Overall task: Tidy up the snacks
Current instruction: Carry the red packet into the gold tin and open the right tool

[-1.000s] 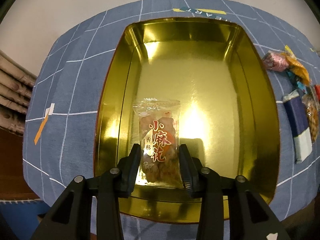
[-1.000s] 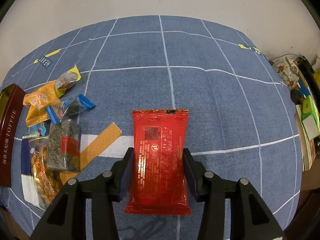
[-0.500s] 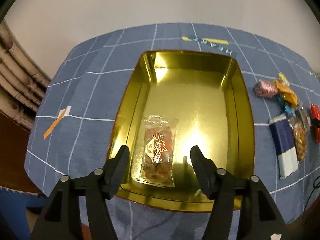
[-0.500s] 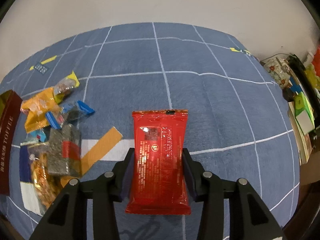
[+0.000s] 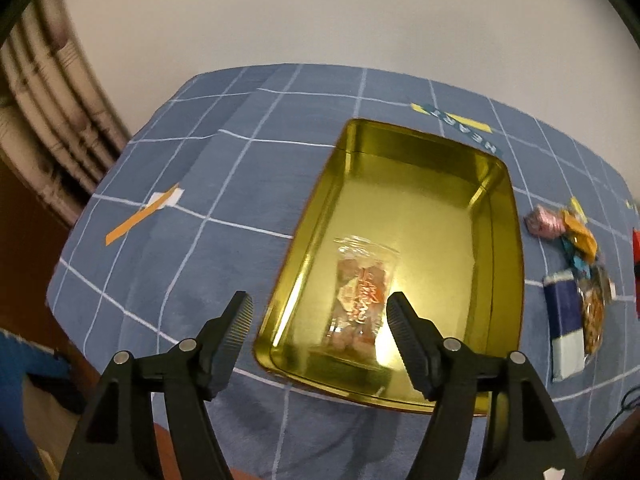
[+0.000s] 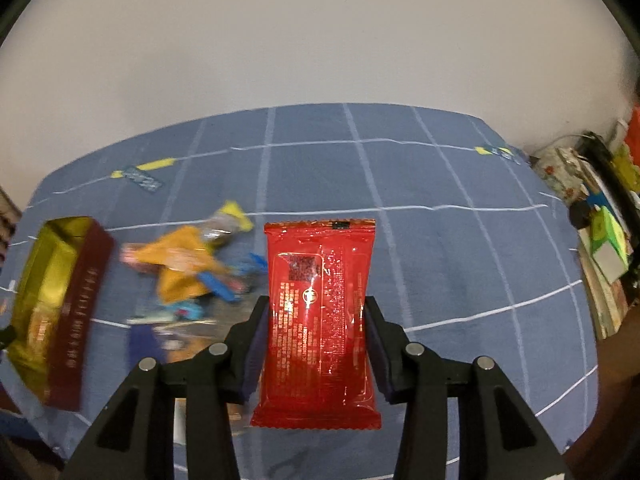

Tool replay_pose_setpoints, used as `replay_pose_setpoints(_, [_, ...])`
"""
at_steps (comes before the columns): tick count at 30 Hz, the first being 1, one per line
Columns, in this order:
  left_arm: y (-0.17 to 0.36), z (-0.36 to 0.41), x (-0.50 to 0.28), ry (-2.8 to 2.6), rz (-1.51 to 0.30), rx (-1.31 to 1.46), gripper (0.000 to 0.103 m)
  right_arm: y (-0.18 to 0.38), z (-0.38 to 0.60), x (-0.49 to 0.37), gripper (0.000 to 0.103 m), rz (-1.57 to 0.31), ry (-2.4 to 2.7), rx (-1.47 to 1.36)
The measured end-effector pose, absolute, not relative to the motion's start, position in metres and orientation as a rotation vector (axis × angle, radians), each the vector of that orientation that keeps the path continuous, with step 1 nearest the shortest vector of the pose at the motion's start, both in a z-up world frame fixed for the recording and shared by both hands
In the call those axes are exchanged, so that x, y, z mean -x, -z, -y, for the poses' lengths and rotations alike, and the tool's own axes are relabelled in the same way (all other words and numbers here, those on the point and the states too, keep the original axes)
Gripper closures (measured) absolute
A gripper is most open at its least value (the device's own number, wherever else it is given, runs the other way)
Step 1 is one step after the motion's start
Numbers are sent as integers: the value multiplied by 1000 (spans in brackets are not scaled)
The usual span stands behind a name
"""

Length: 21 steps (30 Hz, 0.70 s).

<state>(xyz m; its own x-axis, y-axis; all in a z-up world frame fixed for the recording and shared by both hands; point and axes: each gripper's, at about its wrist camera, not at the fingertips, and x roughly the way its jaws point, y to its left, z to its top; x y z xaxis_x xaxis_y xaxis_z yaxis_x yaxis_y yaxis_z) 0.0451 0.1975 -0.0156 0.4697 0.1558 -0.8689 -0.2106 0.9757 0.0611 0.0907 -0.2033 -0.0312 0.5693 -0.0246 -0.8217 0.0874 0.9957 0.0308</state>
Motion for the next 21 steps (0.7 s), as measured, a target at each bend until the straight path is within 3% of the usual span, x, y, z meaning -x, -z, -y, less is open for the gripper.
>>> replay_pose_setpoints(21, [13,-264,-23,-391,-1035,197,35,14,-19,-93,58,-977,-319,-58])
